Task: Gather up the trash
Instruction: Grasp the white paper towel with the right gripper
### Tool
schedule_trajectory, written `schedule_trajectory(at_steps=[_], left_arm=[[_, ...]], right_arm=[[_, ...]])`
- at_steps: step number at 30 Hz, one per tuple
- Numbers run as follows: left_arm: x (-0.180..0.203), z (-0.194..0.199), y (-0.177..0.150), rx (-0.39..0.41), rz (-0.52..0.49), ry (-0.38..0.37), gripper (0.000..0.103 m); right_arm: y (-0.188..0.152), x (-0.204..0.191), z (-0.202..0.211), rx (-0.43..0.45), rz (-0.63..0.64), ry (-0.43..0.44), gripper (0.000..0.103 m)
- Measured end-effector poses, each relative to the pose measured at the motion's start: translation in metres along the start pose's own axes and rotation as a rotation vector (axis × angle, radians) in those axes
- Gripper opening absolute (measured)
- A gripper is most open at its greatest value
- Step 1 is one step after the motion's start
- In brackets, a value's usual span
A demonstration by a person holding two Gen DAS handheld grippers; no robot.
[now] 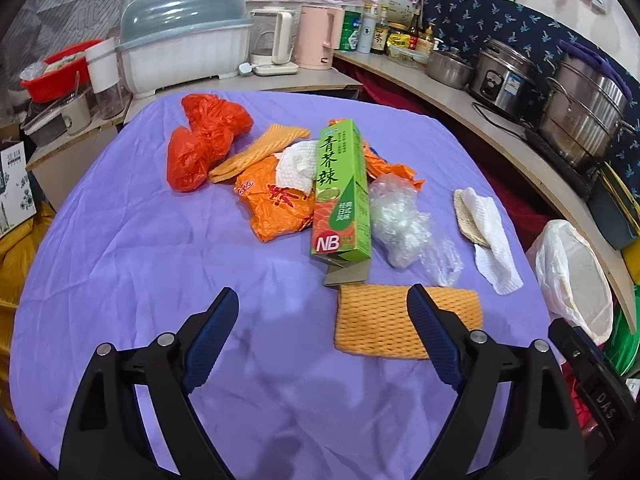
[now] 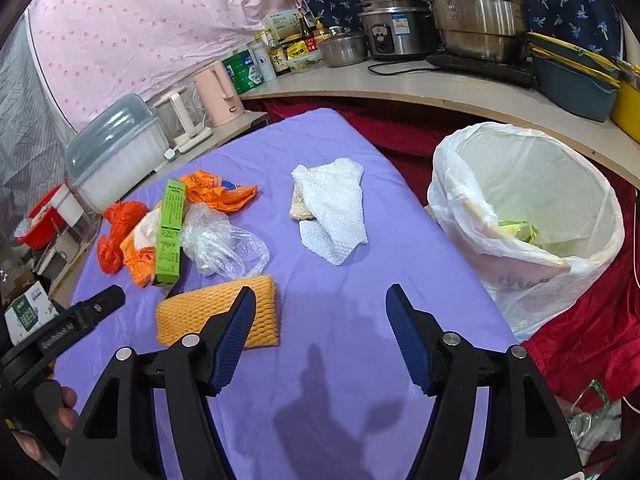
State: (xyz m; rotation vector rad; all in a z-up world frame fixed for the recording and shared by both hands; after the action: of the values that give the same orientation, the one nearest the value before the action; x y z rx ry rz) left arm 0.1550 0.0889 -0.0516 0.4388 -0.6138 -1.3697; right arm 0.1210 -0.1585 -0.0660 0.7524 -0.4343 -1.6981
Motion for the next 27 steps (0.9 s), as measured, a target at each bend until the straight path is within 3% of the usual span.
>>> schedule_trajectory(at_steps=[19,24,27], left_arm=[[0.013,-0.032,0.021,-0.021,-0.01,-0.02,0.082],[0.023,-0.033,0.02,-0.024,-0.025,-0.044,0.082],[0.031,-0.031,0.017,-0.023,-0.043,-0.052,0.082]], right_arm=[[0.052,0.009,-0.086,-0.059,-0.01,-0.018,0.059],[0.054,0.012,-0.112,-0.108,0.001,-0.02,0.039],[0.053,0.018,-0.117,-0.13,-0.013,-0.005,0.017]])
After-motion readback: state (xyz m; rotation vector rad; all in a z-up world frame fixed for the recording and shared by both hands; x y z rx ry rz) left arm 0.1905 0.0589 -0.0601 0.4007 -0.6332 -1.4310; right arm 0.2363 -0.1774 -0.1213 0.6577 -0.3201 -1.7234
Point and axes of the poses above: each gripper's, at about its wrist camera, not at the fingertips, and z roughly against the way its jaws point, x to its right, y to its top, the point moved 1 cm from there along -z, roughly the way its jaws point, and after that the axes turned 2 degrees about -x, right-handed, at the moved point
